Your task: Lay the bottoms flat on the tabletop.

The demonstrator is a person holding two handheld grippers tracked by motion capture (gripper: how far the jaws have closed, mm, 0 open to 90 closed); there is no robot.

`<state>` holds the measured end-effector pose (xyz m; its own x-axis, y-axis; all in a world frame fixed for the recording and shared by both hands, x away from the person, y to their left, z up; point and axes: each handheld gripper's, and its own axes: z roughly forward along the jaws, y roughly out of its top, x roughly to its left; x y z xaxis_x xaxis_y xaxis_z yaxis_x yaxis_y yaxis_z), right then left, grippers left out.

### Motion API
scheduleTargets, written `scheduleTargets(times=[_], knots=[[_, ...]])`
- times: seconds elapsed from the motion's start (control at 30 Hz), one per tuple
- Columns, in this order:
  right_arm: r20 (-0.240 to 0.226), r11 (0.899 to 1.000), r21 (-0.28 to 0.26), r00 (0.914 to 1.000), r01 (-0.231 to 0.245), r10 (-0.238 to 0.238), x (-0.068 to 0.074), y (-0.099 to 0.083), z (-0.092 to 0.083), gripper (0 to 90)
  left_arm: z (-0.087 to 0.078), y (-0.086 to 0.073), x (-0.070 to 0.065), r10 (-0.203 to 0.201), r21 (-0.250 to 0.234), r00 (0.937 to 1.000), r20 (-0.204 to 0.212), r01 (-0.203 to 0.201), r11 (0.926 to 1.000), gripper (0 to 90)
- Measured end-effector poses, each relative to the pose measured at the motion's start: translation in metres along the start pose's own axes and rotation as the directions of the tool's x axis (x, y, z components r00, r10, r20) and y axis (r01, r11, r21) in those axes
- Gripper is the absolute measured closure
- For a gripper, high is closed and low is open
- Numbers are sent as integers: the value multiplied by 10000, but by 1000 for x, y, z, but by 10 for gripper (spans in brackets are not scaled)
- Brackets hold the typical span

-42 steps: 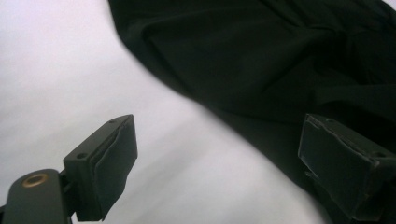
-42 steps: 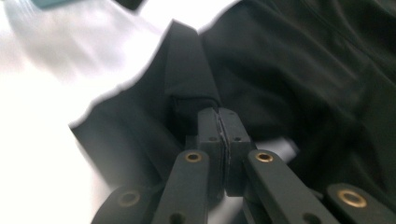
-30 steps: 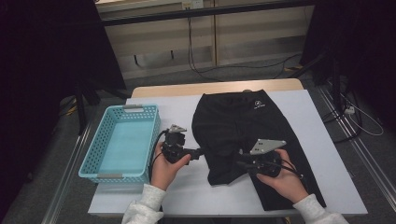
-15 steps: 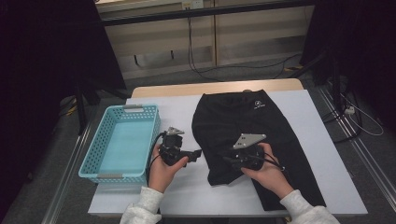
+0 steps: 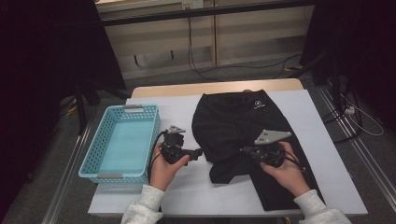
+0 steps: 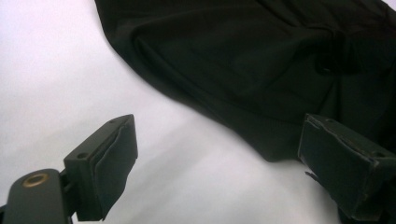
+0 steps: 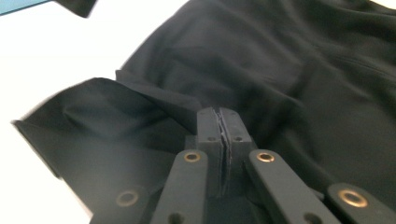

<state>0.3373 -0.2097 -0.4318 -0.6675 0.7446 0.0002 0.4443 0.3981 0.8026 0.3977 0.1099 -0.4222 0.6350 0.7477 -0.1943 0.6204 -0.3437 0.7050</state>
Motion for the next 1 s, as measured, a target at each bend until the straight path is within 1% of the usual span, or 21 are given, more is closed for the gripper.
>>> scheduleTargets(times=[0.07, 0.1, 0.13, 0.17, 0.2, 0.23, 0.27, 0.33, 0.37, 0.4, 0.47, 0.5, 0.53, 0.63, 0.67, 0.73, 0.8, 0.83, 0.9, 0.93, 1.0], knots=[[183, 9997, -9, 9996, -229, 229, -8, -6, -7, 882, 1, 1, 0, 51, 30, 10000, 7, -51, 10000, 118], [295, 9997, 6, 9992, -252, 252, -10, -9, -9, 876, 1, 1, 0, 52, 24, 10000, -6, -52, 10000, 118], [367, 9997, 72, 9990, -250, 247, -11, -11, -10, 861, 1, 1, -1, 35, 3, 10000, -11, -35, 10000, 118], [402, 9996, 124, 9989, -239, 234, -12, -12, -10, 815, 1, 1, -1, 28, -10, 10000, 5, -28, 10000, 118], [499, 9997, 126, 9985, -222, 216, -11, -12, -9, 774, 1, 2, -1, 32, 68, 10000, 82, -33, 10000, 118], [550, 9999, 61, 9984, -149, 145, -10, -12, -9, 738, 1, 2, -2, 33, -19, 10000, 28, -33, 10000, 118], [543, 9999, 21, 9985, -118, 117, -9, -10, -9, 709, 1, 2, -1, 89, 25, 10000, 40, -89, 10000, 118], [481, 9999, -145, 9988, 44, -37, -4, -6, -9, 661, 2, 2, -2, 46, -5, 10000, 12, -46, 10000, 118], [421, 9997, -201, 9991, 106, -98, -1, -3, -8, 651, 2, 1, -2, 12, -8, 10000, -9, -12, 10000, 118], [330, 9995, -261, 9993, 186, -177, 2, 0, -8, 629, 2, 1, -1, 42, 65, 10000, 3, -42, 10000, 118], [209, 9988, -383, 9993, 307, -300, 9, 7, -5, 584, 2, 0, -1, 7, 49, 10000, -36, -7, 10000, 118], [87, 9985, -384, 9992, 386, -382, 14, 10, -2, 581, 2, -1, 0, 24, 54, 10000, -65, -24, 10000, 118], [-99, 9980, -392, 9987, 496, -500, 18, 12, 1, 565, 0, -1, 0, 52, 157, 10000, -11, -52, 9999, 118], [-511, 9966, -197, 9954, 799, -809, 33, 17, 13, 520, -2, -3, 1, 39, 64, 9999, -92, -39, 10000, 118], [-694, 9962, -97, 9938, 861, -866, 38, 18, 18, 505, -3, -4, 1, -50, 28, 9999, -108, 51, 10000, 118], [-1013, 9945, 78, 9895, 1042, -1028, 47, 19, 28, 485, -4, -5, 2, -57, 56, 9999, -145, 58, 10000, 117], [-1198, 9934, 143, 9865, 1137, -1112, 53, 20, 33, 467, -5, -7, 2, -18, 99, 9998, -179, 20, 9999, 117], [-1279, 9931, 172, 9853, 1164, -1133, 57, 20, 36, 447, -5, -7, 3, -61, 112, 9998, -200, 63, 9999, 117], [-1525, 9913, 220, 9803, 1301, -1253, 65, 21, 41, 388, -6, -9, 4, -95, 132, 9997, -242, 99, 9999, 115], [-1710, 9879, 228, 9742, 1536, -1476, 71, 21, 43, 381, -7, -9, 4, -109, 103, 9996, -259, 112, 9999, 115], [-1951, 9790, 330, 9620, 2010, -1910, 83, 21, 47, 409, -9, -9, 5, -108, 80, 9996, -267, 110, 9999, 115]])
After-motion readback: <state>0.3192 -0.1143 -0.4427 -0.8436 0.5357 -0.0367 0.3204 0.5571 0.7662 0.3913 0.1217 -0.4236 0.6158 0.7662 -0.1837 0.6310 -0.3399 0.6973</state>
